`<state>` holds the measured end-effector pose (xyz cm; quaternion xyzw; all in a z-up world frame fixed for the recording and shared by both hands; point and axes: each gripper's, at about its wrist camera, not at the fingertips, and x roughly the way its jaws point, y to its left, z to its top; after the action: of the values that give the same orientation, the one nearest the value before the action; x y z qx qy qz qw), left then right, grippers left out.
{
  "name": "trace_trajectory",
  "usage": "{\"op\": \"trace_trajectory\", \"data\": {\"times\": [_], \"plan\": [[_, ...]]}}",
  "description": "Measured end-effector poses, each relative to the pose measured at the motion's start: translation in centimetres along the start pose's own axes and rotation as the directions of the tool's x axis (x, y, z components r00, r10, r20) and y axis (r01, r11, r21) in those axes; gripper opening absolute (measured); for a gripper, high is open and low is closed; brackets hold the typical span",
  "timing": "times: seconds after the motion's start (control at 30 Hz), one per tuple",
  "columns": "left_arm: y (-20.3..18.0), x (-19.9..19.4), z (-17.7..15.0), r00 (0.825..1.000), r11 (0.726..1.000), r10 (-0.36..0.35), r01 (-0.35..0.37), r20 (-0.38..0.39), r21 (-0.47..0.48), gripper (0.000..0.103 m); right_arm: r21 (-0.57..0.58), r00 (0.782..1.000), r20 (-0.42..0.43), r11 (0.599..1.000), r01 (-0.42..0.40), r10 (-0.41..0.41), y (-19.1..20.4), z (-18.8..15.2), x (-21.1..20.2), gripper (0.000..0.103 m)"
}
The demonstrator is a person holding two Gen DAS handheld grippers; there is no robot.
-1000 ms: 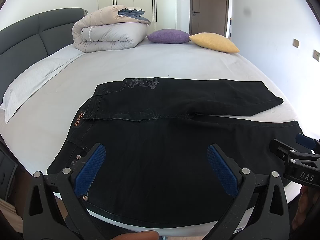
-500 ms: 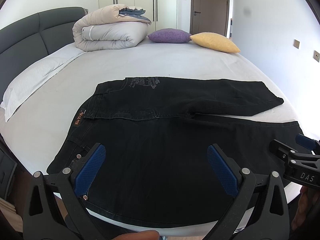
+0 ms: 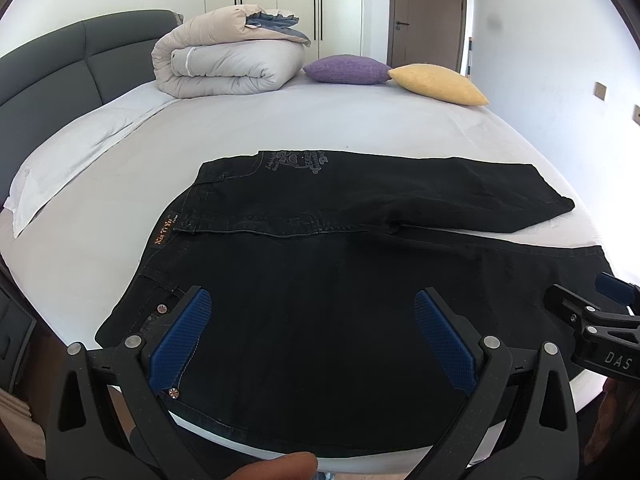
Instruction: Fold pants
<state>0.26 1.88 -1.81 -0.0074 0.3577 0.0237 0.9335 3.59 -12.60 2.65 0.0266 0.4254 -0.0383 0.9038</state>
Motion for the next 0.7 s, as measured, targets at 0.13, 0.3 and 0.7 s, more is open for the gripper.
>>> {"op": "trace_trajectory", "data": {"times": [0.13, 0.3, 0.7], "plan": [[0.1, 0.4, 0.1, 1.000, 1.000, -0.019, 0.019, 0.000, 0.004, 0.103, -0.013, 1.000, -0.012, 1.000, -0.009, 0.009, 0.2, 0.2, 0.3, 0.103], [1.3, 1.8, 0.8, 0.999, 0.999, -0.049, 0.049, -0.013, 0.005, 0.103, -0.039, 0.999, -0.024, 0.998, -0.047, 0.046, 0.0, 1.0, 1.1, 0.103], [7.1, 12.8, 8.9, 0.994, 0.979, 0.003, 0.020, -0.112, 0.201, 0.103, -0.404, 0.971, 0.029, 0.891, -0.206, 0.237, 0.6, 8.7, 2.9, 0.098]]}}
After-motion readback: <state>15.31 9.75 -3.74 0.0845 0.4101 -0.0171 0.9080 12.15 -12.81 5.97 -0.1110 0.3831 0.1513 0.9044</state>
